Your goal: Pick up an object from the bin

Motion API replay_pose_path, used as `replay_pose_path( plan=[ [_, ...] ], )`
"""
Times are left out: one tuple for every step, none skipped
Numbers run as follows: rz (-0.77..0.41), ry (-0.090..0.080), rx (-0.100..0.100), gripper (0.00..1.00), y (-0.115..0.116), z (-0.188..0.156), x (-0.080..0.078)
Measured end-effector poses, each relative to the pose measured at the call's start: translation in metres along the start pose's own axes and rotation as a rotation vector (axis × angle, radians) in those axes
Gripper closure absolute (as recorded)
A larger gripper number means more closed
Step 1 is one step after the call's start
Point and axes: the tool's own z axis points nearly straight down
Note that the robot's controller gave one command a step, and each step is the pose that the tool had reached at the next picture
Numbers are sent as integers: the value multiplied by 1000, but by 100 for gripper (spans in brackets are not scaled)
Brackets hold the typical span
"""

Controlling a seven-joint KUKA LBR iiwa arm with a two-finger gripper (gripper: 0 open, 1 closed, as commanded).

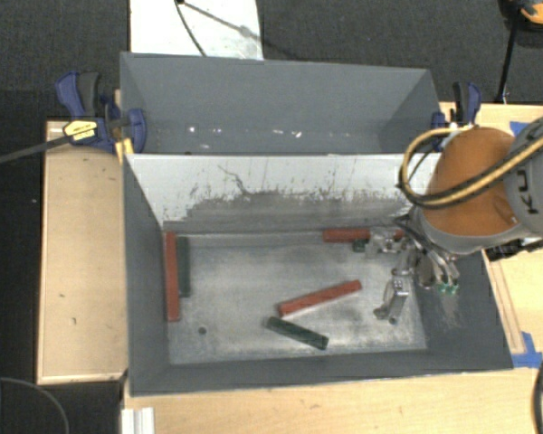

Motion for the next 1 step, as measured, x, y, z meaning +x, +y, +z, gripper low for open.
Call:
replay_pose_path(
  plan=[
    [194, -2, 2, 0, 2, 13, 6]
  ],
)
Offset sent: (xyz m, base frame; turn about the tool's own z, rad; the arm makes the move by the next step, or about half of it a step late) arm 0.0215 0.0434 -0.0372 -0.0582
